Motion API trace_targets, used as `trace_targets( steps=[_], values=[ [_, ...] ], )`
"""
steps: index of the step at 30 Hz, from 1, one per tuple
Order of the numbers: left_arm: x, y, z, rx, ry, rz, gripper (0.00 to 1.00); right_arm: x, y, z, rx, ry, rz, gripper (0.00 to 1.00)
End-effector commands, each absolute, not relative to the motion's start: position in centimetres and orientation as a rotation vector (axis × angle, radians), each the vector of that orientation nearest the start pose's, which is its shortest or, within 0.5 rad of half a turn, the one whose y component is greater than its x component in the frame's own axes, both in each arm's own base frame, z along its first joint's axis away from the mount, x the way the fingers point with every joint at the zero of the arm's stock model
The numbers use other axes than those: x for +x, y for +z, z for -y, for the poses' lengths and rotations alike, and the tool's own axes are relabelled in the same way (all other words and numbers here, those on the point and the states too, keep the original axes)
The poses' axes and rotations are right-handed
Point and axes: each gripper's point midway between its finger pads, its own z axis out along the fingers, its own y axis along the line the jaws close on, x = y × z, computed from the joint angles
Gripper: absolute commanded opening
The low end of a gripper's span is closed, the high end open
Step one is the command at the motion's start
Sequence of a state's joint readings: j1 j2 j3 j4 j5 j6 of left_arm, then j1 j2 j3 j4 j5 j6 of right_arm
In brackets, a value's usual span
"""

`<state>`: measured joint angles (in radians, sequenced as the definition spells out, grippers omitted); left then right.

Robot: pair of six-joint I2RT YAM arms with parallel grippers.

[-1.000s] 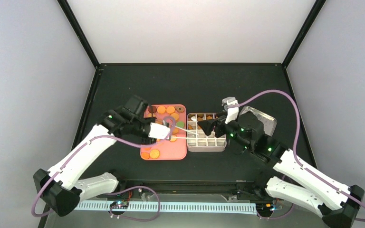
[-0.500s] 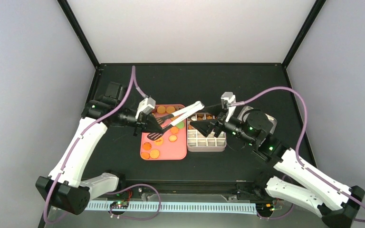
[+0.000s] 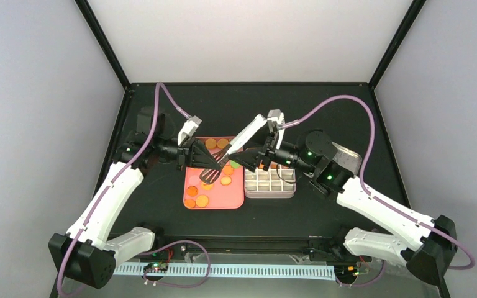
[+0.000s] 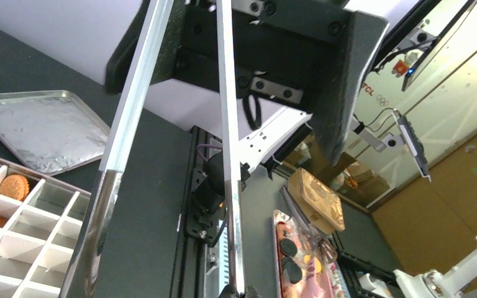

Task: Pack the cookies
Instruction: Pick up the clamp from the plate, then pass from the left arm to the right

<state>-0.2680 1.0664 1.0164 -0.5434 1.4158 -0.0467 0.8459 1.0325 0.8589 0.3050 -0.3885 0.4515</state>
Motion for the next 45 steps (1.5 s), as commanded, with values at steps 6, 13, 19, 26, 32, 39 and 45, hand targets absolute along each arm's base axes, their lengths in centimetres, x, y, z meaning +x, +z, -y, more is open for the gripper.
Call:
trace_targets(
  steps=[6,13,19,26,32,39,45],
  values=[
    [15.9,36.8,22.0,1.071,-1.735,-1.607,0.02,20.4,39.9,-32.0,-0.642,1.383,-1.381,0.93],
    [16.2,36.1,22.0,1.058,-1.740,-1.623,0.01,20.7,39.6,-31.7,-0.657,1.423,-1.383,0.93],
    [16.3,36.2,22.1,1.055,-1.741,-1.624,0.01,19.9,39.9,-34.6,-0.803,1.608,-1.376,0.80],
    [16.0,36.1,22.0,1.069,-1.716,-1.605,0.02,19.9,39.7,-34.1,-0.767,1.608,-1.359,0.67],
    [16.0,36.2,21.9,1.075,-1.695,-1.593,0.02,21.3,40.0,-33.0,-0.728,1.625,-1.376,0.61],
    [15.5,36.1,21.8,1.094,-1.654,-1.570,0.02,21.5,39.5,-33.5,-0.823,1.706,-1.421,0.56],
    [15.3,36.0,21.7,1.105,-1.618,-1.556,0.02,21.2,39.1,-34.3,-0.935,1.710,-1.457,0.56]
  ],
)
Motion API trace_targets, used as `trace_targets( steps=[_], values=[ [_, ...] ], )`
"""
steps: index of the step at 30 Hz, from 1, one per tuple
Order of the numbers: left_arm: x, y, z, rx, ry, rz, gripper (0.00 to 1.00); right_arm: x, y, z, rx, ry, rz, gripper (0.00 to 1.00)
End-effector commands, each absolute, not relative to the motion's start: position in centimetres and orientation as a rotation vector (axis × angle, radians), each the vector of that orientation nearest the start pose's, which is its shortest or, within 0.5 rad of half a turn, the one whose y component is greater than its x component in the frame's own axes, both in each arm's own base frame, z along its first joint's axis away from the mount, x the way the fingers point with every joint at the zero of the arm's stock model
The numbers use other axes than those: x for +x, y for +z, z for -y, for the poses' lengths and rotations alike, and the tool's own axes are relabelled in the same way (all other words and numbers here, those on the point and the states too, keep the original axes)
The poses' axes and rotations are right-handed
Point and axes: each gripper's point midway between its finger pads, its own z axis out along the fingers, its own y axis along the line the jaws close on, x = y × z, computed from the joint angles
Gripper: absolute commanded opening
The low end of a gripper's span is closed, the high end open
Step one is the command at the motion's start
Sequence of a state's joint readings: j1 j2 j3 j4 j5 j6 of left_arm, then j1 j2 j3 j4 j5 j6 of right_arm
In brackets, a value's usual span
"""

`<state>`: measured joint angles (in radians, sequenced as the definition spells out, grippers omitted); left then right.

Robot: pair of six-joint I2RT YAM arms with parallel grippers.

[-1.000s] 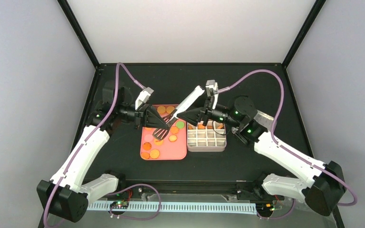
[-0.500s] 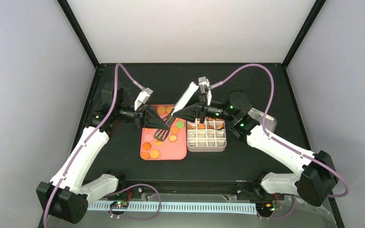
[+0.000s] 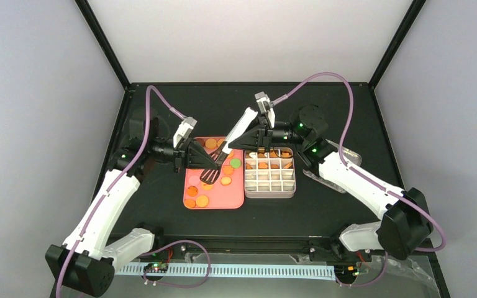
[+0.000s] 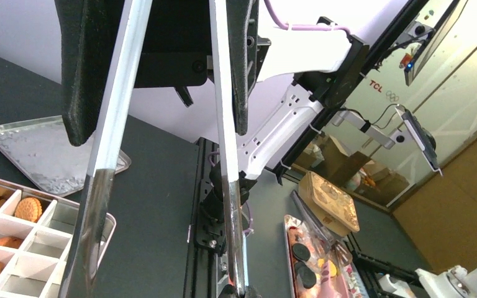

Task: Pack the cookies
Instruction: Pass from the left arm to the right

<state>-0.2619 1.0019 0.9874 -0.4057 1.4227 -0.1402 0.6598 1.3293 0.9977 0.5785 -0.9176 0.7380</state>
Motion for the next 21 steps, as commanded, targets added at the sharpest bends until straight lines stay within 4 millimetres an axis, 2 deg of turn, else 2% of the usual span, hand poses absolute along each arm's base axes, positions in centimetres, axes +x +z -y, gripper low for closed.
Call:
trace_targets(
  steps=[1,10,16,18,21],
  values=[
    [15.4,35.9,21.7,1.104,-1.618,-1.559,0.02,21.2,39.1,-34.4,-0.943,1.712,-1.457,0.56],
    [15.5,35.0,21.8,1.099,-1.631,-1.587,0.02,22.0,38.9,-35.3,-0.973,1.727,-1.472,0.56],
    [15.6,34.2,21.8,1.104,-1.621,-1.606,0.01,21.4,38.7,-35.4,-1.017,1.748,-1.477,0.57],
    [15.8,33.9,21.8,1.106,-1.615,-1.614,0.01,21.2,38.8,-35.4,-1.030,1.752,-1.472,0.64],
    [15.9,33.5,21.8,1.109,-1.610,-1.632,0.02,21.1,39.1,-35.2,-1.042,1.734,-1.465,0.66]
  ],
)
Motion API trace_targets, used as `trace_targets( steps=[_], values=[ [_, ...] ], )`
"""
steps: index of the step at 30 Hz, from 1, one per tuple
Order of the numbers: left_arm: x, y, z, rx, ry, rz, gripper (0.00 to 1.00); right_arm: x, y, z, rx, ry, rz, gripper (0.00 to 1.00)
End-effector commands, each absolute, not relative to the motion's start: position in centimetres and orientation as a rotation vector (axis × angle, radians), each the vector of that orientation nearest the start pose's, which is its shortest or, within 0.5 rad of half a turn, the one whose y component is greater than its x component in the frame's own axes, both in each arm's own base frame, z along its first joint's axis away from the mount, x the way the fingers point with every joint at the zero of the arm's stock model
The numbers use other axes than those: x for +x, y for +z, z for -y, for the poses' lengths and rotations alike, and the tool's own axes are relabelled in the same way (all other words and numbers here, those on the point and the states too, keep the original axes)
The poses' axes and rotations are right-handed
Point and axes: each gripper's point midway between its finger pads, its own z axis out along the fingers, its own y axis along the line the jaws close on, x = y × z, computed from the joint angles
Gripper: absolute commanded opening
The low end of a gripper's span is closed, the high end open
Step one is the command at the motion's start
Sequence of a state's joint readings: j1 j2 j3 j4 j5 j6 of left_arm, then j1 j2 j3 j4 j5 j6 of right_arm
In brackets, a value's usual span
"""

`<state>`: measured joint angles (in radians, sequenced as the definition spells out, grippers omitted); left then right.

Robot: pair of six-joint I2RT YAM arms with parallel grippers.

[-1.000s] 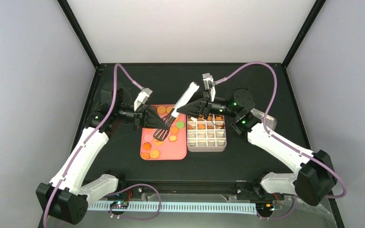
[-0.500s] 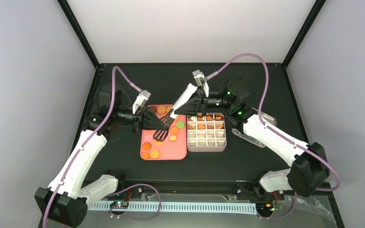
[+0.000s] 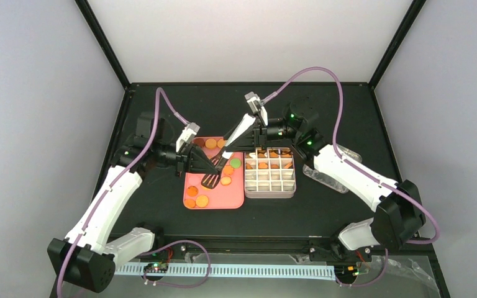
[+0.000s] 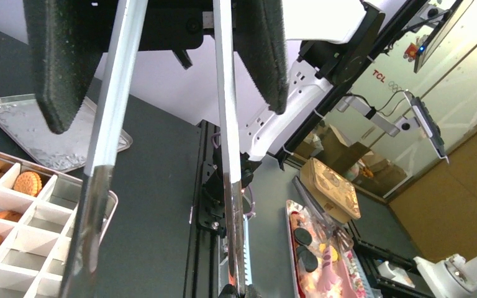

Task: Pack the cookies
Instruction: Pass from the left arm to the right

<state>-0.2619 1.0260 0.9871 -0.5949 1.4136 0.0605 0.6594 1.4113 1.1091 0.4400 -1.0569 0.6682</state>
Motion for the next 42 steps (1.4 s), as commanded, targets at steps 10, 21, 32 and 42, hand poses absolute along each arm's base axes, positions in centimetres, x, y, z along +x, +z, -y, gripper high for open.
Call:
trace_targets(
  steps=[10,21,32,42],
  values=[
    [15.7,33.5,21.7,1.129,-1.590,-1.628,0.01,20.9,37.5,-35.3,-1.066,1.731,-1.519,0.55],
    [16.3,32.5,21.7,1.140,-1.519,-1.666,0.06,23.2,37.8,-34.9,-0.878,1.564,-1.530,0.35],
    [17.3,31.0,21.3,1.176,-1.356,-1.746,0.09,21.5,37.5,-35.3,-0.885,1.555,-1.497,0.29],
    [18.1,30.6,21.1,1.185,-1.275,-1.769,0.46,20.9,36.3,-36.4,-0.881,1.496,-1.528,0.23]
  ],
)
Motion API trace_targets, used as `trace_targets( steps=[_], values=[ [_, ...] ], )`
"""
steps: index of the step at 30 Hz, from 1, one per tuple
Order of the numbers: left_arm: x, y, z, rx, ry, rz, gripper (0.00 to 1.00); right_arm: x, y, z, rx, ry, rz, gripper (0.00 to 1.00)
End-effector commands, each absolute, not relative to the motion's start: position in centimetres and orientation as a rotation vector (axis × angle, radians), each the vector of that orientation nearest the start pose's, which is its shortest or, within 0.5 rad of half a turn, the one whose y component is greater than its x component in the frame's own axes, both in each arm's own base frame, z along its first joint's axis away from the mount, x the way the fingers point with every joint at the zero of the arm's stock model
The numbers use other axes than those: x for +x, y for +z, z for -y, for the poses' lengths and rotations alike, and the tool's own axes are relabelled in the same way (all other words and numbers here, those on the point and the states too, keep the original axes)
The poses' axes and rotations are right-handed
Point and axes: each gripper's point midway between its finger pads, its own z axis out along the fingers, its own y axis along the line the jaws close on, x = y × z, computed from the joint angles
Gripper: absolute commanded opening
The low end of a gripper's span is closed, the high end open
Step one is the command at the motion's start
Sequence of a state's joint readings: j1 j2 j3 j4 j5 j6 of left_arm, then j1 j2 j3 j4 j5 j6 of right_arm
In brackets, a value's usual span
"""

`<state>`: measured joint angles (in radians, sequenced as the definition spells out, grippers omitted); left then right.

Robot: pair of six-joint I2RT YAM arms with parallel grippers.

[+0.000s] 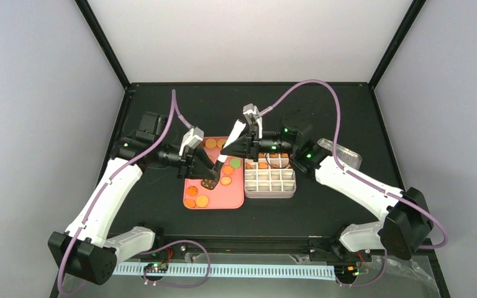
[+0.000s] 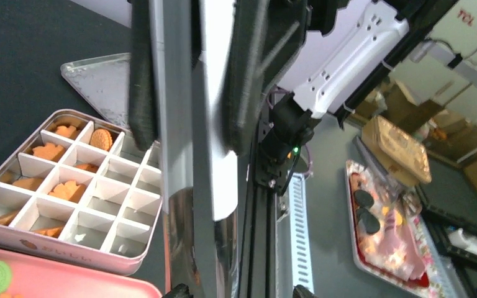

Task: Pack the cookies
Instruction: Pass from the left arm to the right, then position the fake cookies on the plate.

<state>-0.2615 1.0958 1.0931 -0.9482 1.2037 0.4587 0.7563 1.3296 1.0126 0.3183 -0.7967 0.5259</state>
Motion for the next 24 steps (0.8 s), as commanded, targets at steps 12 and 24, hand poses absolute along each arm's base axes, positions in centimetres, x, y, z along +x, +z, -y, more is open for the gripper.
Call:
trace_targets(
  steps=[12,24],
  values=[
    [23.3,28.1,12.6,1.014,-0.885,-2.021,0.76,22.3,32.1,-37.9,-0.825,1.064,-1.647,0.22],
    [25.8,21.9,3.7,0.782,-0.488,-2.226,0.78,23.7,26.7,-43.4,-0.800,0.793,-1.684,0.23]
  ],
)
